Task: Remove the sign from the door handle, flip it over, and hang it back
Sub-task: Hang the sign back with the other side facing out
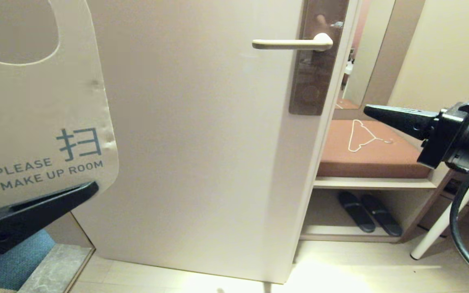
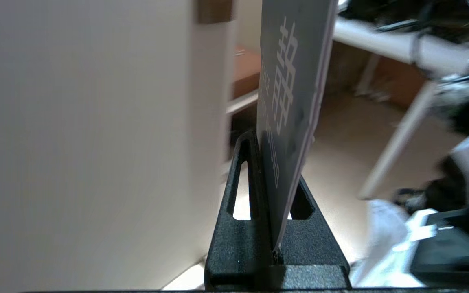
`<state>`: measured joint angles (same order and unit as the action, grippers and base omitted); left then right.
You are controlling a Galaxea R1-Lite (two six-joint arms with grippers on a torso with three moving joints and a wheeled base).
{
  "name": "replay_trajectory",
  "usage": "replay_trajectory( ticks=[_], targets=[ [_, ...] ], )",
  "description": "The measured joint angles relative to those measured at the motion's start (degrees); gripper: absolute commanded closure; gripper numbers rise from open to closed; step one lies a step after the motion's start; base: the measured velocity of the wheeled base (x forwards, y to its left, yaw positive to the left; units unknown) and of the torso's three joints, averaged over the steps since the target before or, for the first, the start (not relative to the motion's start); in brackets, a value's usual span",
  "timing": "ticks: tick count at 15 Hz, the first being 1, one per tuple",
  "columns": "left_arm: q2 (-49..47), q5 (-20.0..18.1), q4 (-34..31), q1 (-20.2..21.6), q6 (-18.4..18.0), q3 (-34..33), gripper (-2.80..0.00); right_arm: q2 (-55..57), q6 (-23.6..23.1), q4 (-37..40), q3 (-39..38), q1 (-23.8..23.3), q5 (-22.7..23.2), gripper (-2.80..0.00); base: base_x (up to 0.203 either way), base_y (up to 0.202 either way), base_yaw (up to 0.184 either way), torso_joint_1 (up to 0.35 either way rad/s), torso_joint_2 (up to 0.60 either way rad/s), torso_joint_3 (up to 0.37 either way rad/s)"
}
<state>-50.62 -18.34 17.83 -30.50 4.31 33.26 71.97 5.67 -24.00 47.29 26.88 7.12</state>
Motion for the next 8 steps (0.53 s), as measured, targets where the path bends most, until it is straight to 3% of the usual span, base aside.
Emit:
replay_trajectory(
  ticks=[5, 8],
  targets=[
    [0.98, 5.64, 0.08, 0.0, -0.32, -1.9, 0.0, -5.5, -0.08, -5.2, -13.98, -9.52, -0.22, 0.0, 0.0, 0.0, 0.0, 0.0, 0.0, 0.0],
    [1.24, 6.18, 0.13, 0.0, -0.39, -2.72, 0.0, -8.95, -0.09, -11.71, -24.34, -18.07, -0.21, 0.0, 0.0, 0.0, 0.0, 0.0, 0.0, 0.0]
  ],
)
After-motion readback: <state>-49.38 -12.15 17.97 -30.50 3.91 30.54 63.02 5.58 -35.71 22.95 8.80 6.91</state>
